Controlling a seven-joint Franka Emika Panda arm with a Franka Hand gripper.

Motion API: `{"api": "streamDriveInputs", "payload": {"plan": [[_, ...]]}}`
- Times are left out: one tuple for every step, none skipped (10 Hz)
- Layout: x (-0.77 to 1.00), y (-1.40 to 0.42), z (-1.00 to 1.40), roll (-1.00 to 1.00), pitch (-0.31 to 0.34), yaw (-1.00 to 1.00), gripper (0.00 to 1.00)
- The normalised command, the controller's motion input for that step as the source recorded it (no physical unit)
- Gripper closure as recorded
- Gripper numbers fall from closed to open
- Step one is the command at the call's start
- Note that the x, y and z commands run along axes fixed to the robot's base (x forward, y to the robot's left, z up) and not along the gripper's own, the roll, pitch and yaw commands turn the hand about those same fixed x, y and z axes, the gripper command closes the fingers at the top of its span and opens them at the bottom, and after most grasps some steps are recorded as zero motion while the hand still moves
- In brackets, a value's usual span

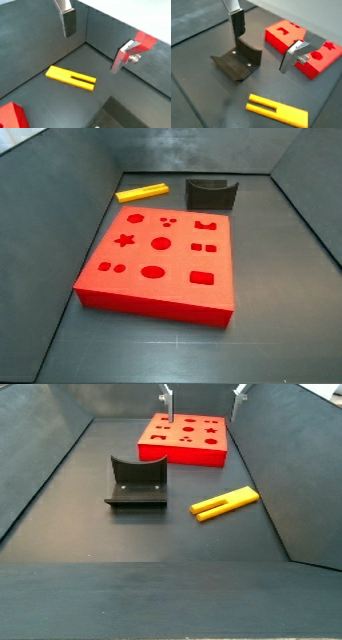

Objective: Pick up the square-circle object. Move up. Place the square-circle object on the fixture. Regrasp the square-circle object. Rotate the square-circle object. Move to above the board. Insert the square-circle object.
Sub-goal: Pick up the square-circle object.

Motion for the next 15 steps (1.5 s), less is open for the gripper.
{"api": "streamDriveInputs", "payload": {"plan": [[0.0,0.0,-0.52,-0.01,0.0,-1.0,0.0],[0.0,0.0,-0.52,-0.01,0.0,-1.0,0.0],[0.0,0.0,-0.53,-0.01,0.0,-1.0,0.0],[0.0,0.0,-0.53,-0.02,-0.003,-1.0,0.0],[0.0,0.0,-0.51,-0.03,-0.007,-0.97,0.0],[0.0,0.0,-0.5,-0.04,-0.019,-0.93,0.0],[0.0,0.0,-0.47,-0.07,-0.043,-0.93,0.0],[0.02,0.0,-0.44,-0.08,-0.061,-0.92,0.0],[0.04,0.0,-0.42,-0.1,-0.083,-0.9,0.0],[0.03,0.04,-0.39,-0.15,-0.119,-0.77,0.0],[0.0,0.17,-0.45,-0.19,-0.157,-0.6,0.0],[0.0,0.33,-0.51,-0.23,-0.17,-0.41,0.0],[-0.02,0.32,-0.5,-0.23,-0.18,-0.4,0.0],[-0.07,0.22,-0.46,-0.22,-0.217,-0.45,0.0],[-0.11,0.08,-0.47,-0.16,-0.261,-0.47,0.0]]}}
